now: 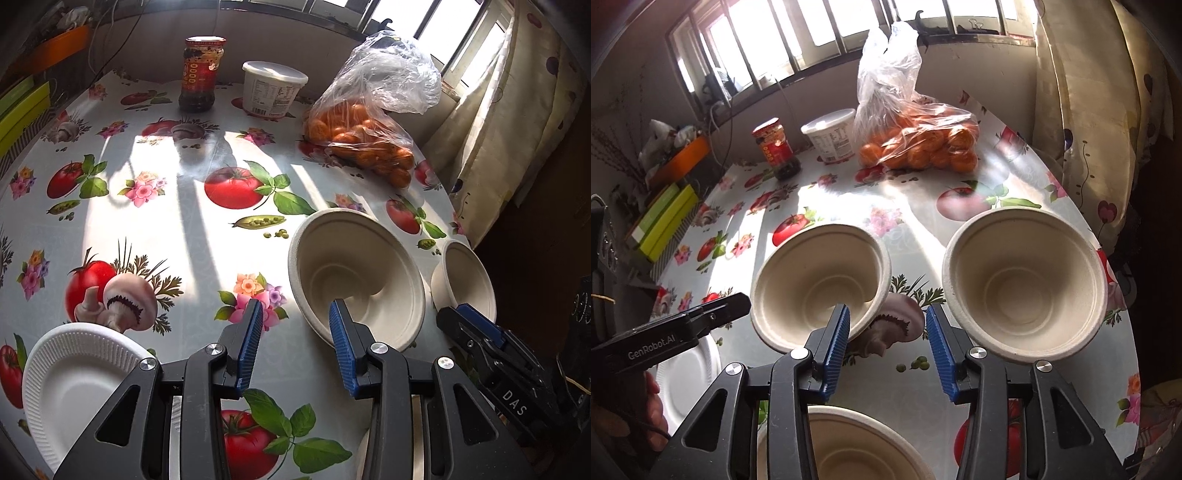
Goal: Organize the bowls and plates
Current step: 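Move both grippers to a beige paper bowl and close them on its rim, then lift the beige bowl with both grippers and carry it over another beige bowl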
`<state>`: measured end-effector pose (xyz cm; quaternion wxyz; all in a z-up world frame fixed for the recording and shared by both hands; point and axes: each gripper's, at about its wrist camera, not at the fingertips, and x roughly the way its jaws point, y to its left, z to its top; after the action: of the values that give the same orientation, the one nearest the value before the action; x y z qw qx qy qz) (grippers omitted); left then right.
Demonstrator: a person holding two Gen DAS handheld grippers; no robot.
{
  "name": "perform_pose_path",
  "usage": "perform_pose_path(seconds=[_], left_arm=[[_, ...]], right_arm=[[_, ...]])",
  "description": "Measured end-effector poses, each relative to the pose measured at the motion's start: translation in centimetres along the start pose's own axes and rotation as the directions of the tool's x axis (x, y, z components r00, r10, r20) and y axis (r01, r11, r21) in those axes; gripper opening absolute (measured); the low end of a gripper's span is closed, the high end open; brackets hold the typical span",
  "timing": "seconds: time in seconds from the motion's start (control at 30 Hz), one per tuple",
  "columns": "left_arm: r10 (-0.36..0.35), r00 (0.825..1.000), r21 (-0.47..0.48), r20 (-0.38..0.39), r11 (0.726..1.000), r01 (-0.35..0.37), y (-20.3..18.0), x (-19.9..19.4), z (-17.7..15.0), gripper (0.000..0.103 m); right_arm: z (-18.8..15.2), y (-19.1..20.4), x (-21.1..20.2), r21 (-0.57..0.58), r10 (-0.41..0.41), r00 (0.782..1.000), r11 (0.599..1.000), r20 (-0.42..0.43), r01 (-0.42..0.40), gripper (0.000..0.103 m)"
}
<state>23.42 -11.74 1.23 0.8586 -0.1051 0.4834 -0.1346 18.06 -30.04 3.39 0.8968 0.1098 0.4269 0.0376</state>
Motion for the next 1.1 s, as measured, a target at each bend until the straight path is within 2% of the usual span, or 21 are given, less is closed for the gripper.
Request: perform_pose_path(seconds=[0.43, 0.5, 0.63, 0.8, 1.1], left_arm=[[-0.028, 0.999, -0.022, -0.016, 0.999, 0.027, 0.3, 1.4, 0.4, 0.039], [-0.031, 0.999, -0.024, -0.018, 0.999, 0.031, 0.4, 1.6, 0.4, 0.032], [-0.034, 0.999, -0.015, -0.024, 0.999, 0.034, 0.3, 1.9, 0.3, 0.030], [-0.036, 0.999, -0.007, -0.029, 0.999, 0.036, 0.2, 2.1, 0.3, 0.021], [-0.041, 0.999, 0.007, -0.029, 0.999, 0.041, -0.2, 2.1, 0.2, 0.018]], right_arm=[[0.3, -0.1, 2.1, 0.019, 0.032, 0.999, 0.999, -0.024, -0.032, 0.028], [0.2, -0.2, 2.2, 0.025, 0.038, 0.999, 0.999, -0.028, -0.037, 0.023], [0.2, -0.2, 2.6, 0.027, 0.046, 0.998, 0.999, -0.035, -0.045, 0.021], [0.2, -0.1, 2.6, 0.029, 0.059, 0.998, 0.998, -0.032, -0.058, 0.018], [0.1, 0.0, 2.6, 0.034, 0.055, 0.998, 0.998, -0.029, -0.054, 0.014]])
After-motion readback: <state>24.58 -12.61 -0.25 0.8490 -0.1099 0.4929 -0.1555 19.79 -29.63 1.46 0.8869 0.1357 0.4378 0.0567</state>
